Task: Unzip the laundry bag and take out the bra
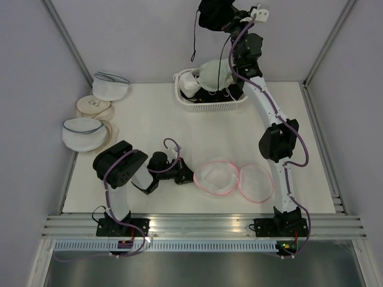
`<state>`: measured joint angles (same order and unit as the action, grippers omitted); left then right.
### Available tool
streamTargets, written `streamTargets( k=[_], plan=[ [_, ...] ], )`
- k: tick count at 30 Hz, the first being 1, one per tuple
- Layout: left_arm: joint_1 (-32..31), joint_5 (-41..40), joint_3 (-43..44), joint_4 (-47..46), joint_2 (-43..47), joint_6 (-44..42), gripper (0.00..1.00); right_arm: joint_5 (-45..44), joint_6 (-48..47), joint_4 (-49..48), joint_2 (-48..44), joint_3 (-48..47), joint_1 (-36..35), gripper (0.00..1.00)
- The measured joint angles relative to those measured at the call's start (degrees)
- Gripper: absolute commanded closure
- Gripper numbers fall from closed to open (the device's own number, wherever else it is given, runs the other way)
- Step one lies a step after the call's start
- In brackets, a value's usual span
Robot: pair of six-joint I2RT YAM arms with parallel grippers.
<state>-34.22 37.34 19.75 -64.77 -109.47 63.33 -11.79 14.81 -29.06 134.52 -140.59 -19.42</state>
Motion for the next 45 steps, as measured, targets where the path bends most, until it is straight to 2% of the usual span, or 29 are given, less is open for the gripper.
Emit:
streamTargets(
  k=[12, 18, 26, 33, 41, 45],
  plan=[
    [0.0, 0.31, 0.57, 0.2, 0.0, 0.0, 0.98, -0.52, -0.63, -1.46, -0.42, -2.1, -0.61, 1.0],
    [0.0, 0.28, 0.44, 0.13, 0.0, 0.02, 0.98, -1.11, -0.28, -0.5, 3.48, -2.93, 0.35, 1.0],
    [0.0, 0.28, -0.09, -0.79, -1.09, 0.04, 0.98, -1.11, 0.85, 2.49, 4.46, 11.61, 1.25, 1.0],
    [0.0, 0.33, -0.13, -4.31, -3.78, 0.79, 0.98, -2.82, -0.22, 4.22, 3.82, 12.96, -0.15, 1.0],
    [0.0, 0.37, -0.44, -7.93, -5.49, 2.01, 0.98, -10.32, -1.22, 14.14, 0.81, 17.0, -1.51, 1.0],
    [0.0, 0.39, -0.44, -8.76, -5.53, 2.12, 0.98, -10.99, 0.94, 23.82, 0.79, 17.86, -1.46, 1.0]
  ],
)
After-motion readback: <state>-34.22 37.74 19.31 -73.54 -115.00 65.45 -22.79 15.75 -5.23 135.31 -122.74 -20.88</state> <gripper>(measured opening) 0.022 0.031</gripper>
